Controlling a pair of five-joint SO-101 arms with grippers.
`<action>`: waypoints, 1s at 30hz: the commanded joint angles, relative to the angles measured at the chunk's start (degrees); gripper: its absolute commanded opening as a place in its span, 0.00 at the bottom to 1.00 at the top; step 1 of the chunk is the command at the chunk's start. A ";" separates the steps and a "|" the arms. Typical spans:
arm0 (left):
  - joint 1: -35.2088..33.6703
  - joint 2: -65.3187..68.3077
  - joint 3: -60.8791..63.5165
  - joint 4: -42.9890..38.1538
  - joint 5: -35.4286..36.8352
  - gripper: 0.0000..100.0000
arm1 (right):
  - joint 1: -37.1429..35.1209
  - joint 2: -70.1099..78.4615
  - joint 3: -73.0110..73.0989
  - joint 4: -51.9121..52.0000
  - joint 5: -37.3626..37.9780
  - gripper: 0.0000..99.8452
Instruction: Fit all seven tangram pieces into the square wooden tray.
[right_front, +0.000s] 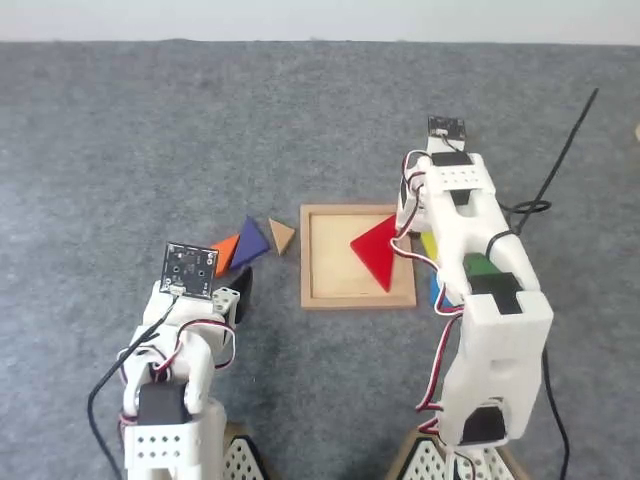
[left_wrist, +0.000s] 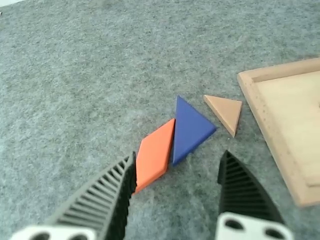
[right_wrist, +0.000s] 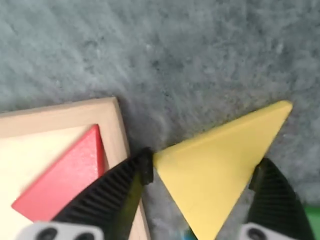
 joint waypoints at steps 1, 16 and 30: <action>-0.35 0.62 -0.22 -0.53 -0.53 0.25 | -0.57 0.13 -0.79 1.63 -0.44 0.17; -0.35 0.62 -0.22 -0.53 -0.53 0.25 | 0.57 -7.34 -0.62 4.88 -0.18 0.07; -0.35 0.62 -0.22 -0.53 -0.53 0.25 | 2.51 -16.92 3.87 2.42 1.85 0.07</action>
